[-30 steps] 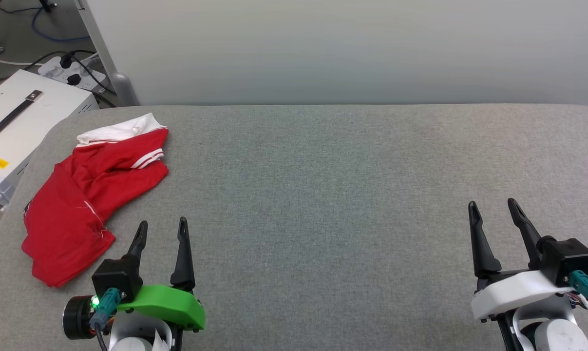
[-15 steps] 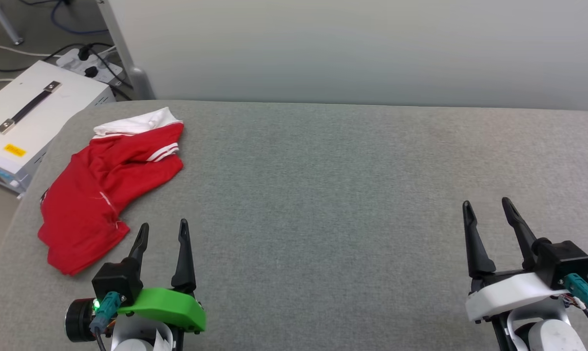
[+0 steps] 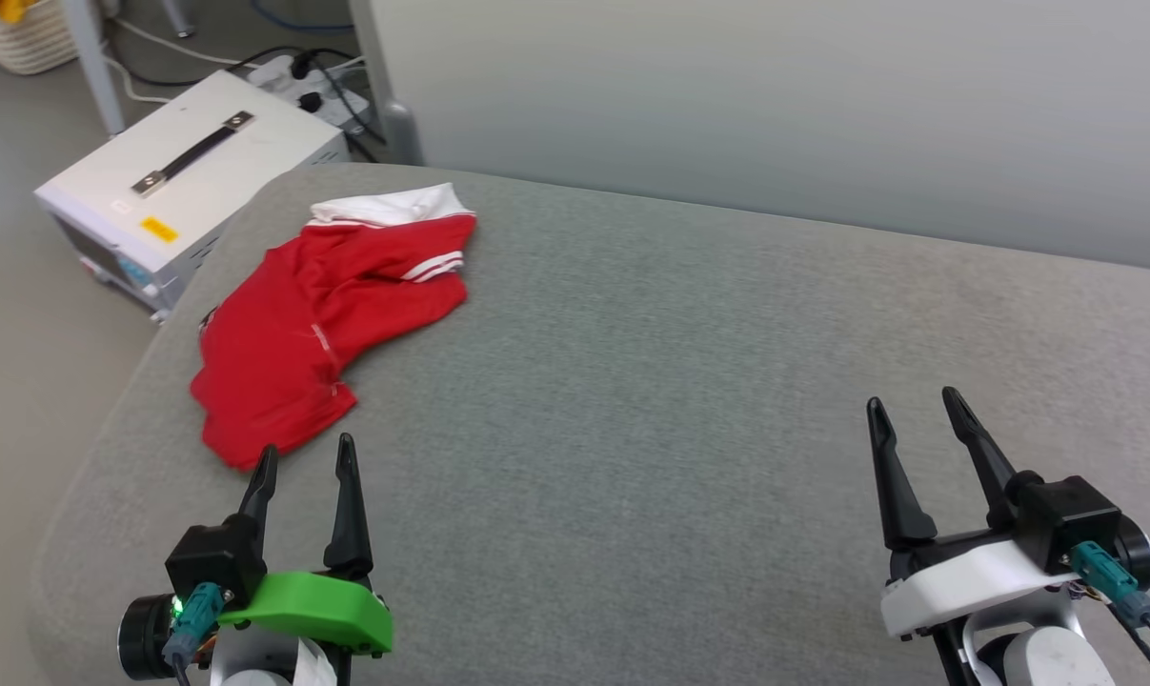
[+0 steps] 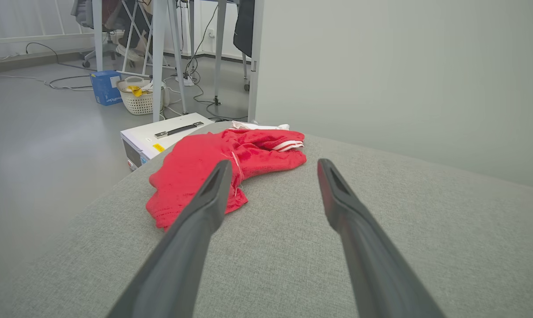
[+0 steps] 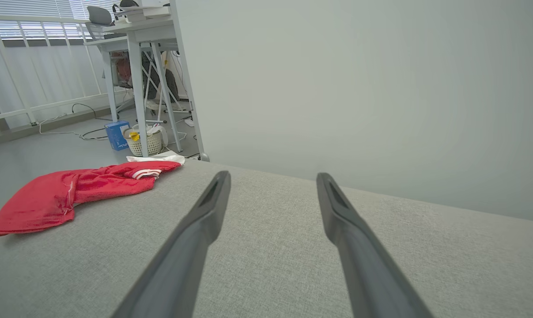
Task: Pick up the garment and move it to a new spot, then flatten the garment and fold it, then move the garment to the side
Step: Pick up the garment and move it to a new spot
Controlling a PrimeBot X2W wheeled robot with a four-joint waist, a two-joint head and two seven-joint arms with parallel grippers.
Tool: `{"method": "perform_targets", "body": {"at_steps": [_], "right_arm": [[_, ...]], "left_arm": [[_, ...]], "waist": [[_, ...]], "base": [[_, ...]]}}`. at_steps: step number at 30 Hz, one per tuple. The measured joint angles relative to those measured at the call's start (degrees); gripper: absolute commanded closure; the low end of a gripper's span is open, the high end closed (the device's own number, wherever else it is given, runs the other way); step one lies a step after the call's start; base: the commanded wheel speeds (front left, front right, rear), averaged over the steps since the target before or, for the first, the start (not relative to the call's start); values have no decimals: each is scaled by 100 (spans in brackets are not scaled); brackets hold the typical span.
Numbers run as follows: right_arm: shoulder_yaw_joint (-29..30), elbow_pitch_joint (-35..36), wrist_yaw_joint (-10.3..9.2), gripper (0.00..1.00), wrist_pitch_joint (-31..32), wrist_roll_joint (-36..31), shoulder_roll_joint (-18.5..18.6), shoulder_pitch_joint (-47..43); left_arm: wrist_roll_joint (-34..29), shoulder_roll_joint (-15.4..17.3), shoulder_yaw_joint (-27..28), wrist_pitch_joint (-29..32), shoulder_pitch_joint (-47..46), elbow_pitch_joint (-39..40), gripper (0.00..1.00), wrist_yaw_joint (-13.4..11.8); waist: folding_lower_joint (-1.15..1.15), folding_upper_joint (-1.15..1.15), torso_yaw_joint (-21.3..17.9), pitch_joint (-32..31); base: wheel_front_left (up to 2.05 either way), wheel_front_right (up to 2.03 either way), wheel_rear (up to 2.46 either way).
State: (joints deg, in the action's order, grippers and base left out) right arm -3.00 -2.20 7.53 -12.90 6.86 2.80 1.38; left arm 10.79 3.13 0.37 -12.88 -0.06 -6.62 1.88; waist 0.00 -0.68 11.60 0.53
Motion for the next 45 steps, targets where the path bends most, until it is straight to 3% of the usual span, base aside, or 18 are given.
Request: {"method": "perform_targets", "body": {"at_steps": [15, 21, 38, 45], "right_arm": [[-191, -116, 0, 0, -158, 181, -3, 1], [-212, -146, 0, 0, -175, 197, -3, 1], [-263, -132, 0, 0, -175, 187, -3, 25], [-272, -80, 0, 0, -175, 14, -4, 243]], "left_arm": [[224, -1, -14, -178, 20, -82, 0, 90], [175, -1, -44, -179, 60, -80, 0, 126], [212, -1, -29, -179, 53, -87, 0, 151], [188, 31, -143, -180, -438, -676, 0, 407]], "waist": [[0, 0, 1062, 11], [0, 0, 1291, 15], [0, 0, 1179, 156], [0, 0, 1032, 494]], "base": [[0, 0, 0], [0, 0, 0], [0, 0, 0], [0, 0, 0]]}}
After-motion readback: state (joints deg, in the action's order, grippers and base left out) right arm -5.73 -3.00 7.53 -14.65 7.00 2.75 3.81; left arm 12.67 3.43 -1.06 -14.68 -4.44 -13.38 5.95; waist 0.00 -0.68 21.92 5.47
